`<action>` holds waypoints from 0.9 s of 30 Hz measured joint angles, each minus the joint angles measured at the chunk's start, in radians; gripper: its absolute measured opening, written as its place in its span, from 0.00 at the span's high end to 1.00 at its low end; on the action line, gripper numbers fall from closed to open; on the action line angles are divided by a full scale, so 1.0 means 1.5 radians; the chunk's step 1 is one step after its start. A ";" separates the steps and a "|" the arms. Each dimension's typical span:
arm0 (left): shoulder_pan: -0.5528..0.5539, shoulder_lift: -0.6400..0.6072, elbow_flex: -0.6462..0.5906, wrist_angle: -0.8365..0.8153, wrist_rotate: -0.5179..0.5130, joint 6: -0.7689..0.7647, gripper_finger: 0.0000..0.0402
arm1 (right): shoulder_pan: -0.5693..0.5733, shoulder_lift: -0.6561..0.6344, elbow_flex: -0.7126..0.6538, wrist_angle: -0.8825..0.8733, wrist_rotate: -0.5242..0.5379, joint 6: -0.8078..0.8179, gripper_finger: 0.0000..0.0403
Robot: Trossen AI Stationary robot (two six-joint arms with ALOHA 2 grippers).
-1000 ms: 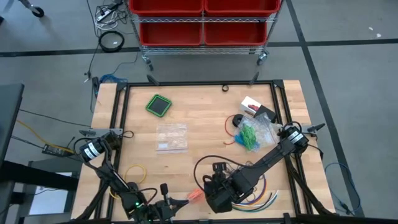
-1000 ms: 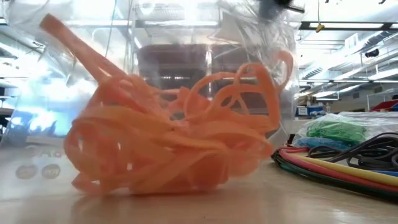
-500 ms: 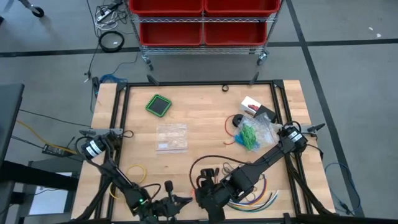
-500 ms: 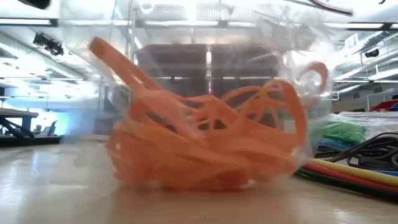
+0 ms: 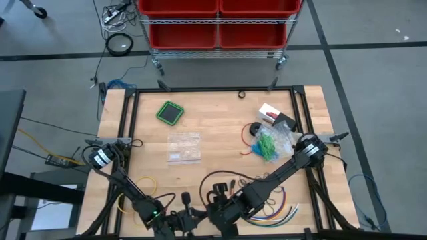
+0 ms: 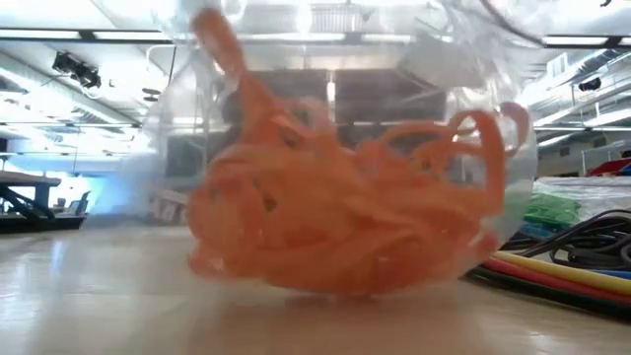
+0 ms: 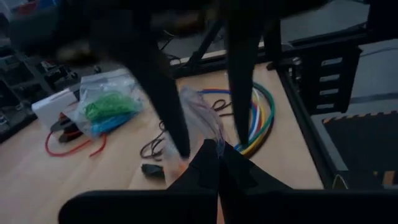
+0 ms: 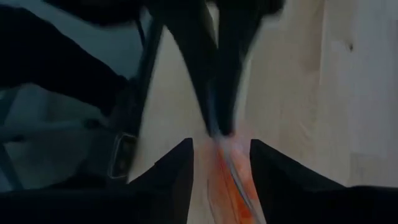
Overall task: Sort rubber bands
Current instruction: Close the transparent zip bag
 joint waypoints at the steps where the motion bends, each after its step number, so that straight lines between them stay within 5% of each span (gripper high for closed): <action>1: 0.000 0.000 0.004 -0.001 0.001 0.010 1.00 | 0.000 0.002 0.000 -0.010 0.002 0.000 0.64; 13: 0.009 -0.001 0.018 -0.018 0.030 0.022 0.99 | -0.002 0.001 0.002 -0.017 0.017 -0.011 0.71; 27: 0.010 -0.001 0.018 -0.022 0.034 0.017 0.99 | -0.003 0.001 0.003 -0.051 -0.017 -0.014 0.98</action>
